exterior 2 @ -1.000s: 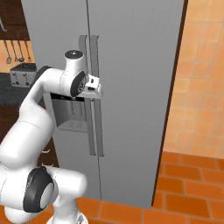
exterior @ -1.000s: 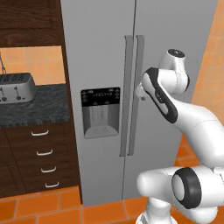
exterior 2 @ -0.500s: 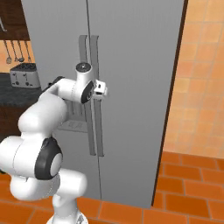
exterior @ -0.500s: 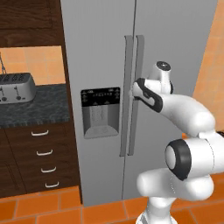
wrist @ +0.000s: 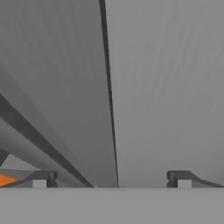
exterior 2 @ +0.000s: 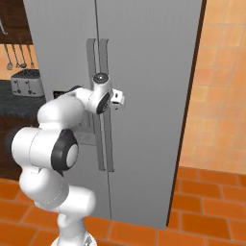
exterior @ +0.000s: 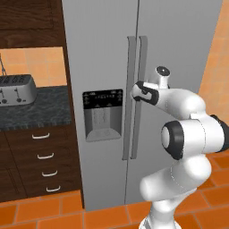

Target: Take the strawberry from the fridge and place it on top of the pancake, located on the dining counter.

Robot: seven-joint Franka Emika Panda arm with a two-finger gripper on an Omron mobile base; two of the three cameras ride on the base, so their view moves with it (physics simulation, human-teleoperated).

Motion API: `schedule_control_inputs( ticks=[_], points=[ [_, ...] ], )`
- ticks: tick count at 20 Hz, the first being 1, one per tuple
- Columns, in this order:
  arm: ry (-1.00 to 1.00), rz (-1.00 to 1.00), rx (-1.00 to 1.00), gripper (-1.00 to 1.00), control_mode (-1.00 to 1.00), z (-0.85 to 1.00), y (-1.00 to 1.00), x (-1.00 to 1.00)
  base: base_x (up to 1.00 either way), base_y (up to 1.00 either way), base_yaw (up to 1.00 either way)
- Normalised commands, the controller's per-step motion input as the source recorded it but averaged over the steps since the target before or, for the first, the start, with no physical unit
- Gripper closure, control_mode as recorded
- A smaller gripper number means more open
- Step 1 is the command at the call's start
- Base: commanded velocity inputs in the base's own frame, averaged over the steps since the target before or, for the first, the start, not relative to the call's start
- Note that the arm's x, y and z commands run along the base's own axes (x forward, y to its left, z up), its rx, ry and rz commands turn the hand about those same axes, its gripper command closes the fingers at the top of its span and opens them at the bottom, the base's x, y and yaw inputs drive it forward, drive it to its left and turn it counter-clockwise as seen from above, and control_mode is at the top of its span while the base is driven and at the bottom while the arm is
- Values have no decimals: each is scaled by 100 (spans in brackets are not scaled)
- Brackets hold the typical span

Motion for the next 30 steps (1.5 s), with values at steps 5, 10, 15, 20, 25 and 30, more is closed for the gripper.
schedule_control_inputs(
  ticks=[5, 10, 15, 20, 25, 30],
  points=[
    [-8, 0, 0, -100, -100, -2, 9, 49, 0, 0, 0],
    [-12, 0, 0, -100, -100, -7, 15, 49, 0, 0, 0],
    [-21, 0, 0, -100, -100, -26, 0, 38, 0, 0, 0],
    [-3, 0, 0, 100, -100, -6, 0, 19, 0, 0, 0],
    [8, -3, 0, 100, -100, 0, -13, -39, 0, 0, 0],
    [17, -2, -1, 100, -100, 0, -51, -98, 0, 0, 0]
  ],
)
